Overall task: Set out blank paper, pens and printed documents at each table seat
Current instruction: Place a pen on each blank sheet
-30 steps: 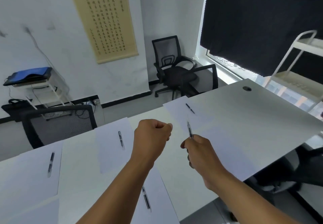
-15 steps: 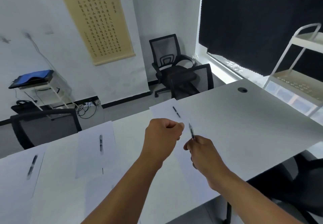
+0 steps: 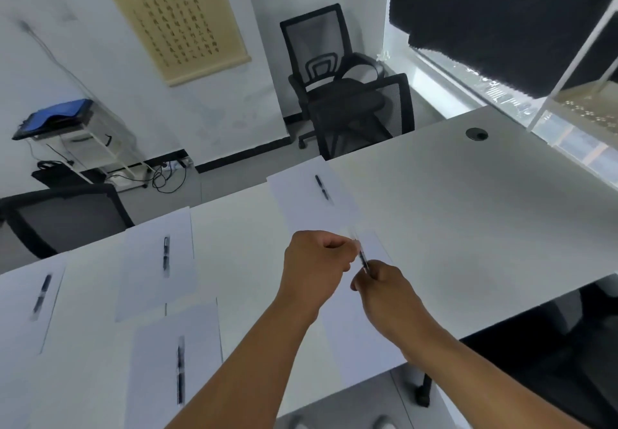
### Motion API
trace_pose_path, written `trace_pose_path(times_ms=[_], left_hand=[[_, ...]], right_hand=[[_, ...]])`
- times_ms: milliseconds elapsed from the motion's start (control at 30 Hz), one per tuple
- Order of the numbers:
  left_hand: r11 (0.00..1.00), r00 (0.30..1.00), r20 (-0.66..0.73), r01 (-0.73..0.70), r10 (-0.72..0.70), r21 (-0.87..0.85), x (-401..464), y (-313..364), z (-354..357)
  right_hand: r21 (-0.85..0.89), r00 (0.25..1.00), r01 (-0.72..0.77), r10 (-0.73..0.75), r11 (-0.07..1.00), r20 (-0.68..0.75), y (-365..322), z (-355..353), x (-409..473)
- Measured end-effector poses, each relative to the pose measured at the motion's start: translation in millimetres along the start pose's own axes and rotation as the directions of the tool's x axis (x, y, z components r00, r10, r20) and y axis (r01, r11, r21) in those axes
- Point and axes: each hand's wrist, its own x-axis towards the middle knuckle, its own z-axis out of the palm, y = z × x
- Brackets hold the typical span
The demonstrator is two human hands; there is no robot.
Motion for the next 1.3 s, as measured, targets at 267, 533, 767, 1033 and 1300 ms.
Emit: trace_pose_path(times_ms=[267, 533, 767, 1033, 1300], left_hand=[[0.99, 0.99, 0.035, 0.139, -0.138, -0.018, 41.1, -50.1, 19.5], [0.959, 0.96, 0.024, 0.278, -0.277, -0.047, 71.3, -83.7, 29.0], [0.931, 0.931, -0.029, 0.364, -0.364, 0.02, 101.2, -103.1, 34.1], [0.91, 0.92, -0.066, 0.392, -0.387, 0.131, 122.1, -134.0, 54.8], [0.888, 0.903, -0.108, 0.429, -0.416, 0.166, 136.0, -151.7, 63.8]], right_hand=[[-0.03, 0.994, -0.076, 0.078, 0.997, 0.076, 26.8, 19.8, 31.8], [0.009, 0.972, -0.157, 0.153, 0.988, 0.177, 47.3, 29.4, 42.7], [-0.027, 0.949, -0.204, 0.204, 0.979, 0.241, 68.8, 20.0, 52.3], [-0.266, 0.971, -0.041, 0.102, 0.963, 0.218, 97.8, 15.8, 68.4], [-0.504, 0.991, 0.08, -0.014, 0.86, 0.134, 121.8, 20.9, 77.3]])
